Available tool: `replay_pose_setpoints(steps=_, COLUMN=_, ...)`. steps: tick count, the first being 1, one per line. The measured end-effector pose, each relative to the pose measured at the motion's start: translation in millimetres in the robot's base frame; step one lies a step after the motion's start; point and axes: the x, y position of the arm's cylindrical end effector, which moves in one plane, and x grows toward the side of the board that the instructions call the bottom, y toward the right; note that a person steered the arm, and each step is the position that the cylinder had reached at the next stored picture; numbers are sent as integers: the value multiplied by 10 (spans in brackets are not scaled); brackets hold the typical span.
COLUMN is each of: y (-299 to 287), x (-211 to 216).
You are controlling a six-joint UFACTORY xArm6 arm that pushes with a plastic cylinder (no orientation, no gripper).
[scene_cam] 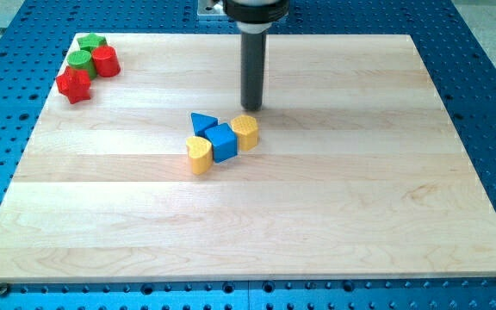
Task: Move your arm towards the red star
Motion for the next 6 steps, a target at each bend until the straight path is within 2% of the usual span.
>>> replay_pose_setpoints(steps=1, y=-341, x=121)
replay_pose_setpoints(steps=3, y=-1688, x=296)
replay_pose_setpoints(steps=4, y=-2364, x=767)
replay_pose_setpoints(steps=5, y=-2735, x=405)
replay_pose_setpoints(steps=6, y=-2828, x=-57)
